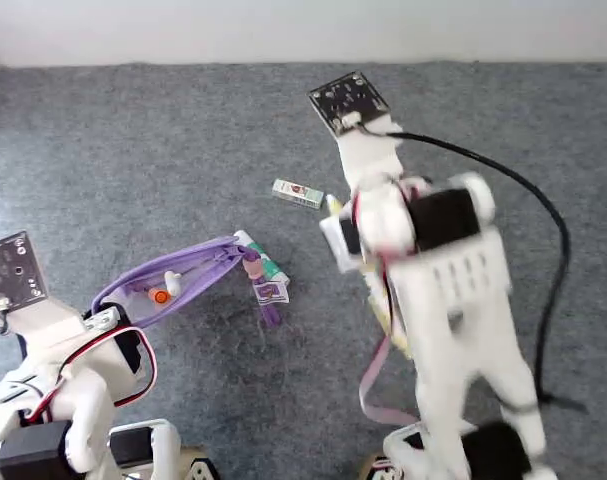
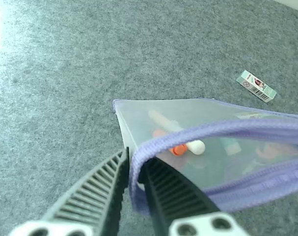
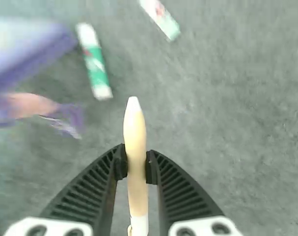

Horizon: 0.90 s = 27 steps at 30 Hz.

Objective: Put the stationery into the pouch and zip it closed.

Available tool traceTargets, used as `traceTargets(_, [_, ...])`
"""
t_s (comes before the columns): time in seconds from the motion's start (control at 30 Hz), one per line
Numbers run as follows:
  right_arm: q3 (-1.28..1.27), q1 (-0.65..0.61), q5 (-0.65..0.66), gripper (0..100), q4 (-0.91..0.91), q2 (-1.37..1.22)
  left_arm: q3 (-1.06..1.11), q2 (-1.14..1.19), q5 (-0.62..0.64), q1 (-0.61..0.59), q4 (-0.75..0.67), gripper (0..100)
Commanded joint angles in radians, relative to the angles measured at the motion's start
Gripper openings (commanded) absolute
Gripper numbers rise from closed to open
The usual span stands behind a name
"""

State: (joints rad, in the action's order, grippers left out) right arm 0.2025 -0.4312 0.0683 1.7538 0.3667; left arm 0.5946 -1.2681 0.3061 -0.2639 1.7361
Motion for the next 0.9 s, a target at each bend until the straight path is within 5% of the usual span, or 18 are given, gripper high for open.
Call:
traceTargets(0.0, [0.002, -0.102, -0.114, 0.8, 0.041, 0.160, -0.001, 0.020, 0.012, 0.002, -0.014, 1])
traceTargets(0.33, [0.003, -0.372, -0.347, 0.8, -0.257, 0.374, -0.042, 0.021, -0.071, 0.003, -0.021, 1])
traceTargets(0.6, [0.002, -0.404, -0.347, 0.8, -0.667, 0.317, -0.084, 0.106, -0.068, -0.005, -0.020, 1])
traceTargets(0.87, [0.000, -0.469, -0.311, 0.8, -0.840, 0.163, -0.143, 0.172, -0.068, 0.000, -0.014, 1])
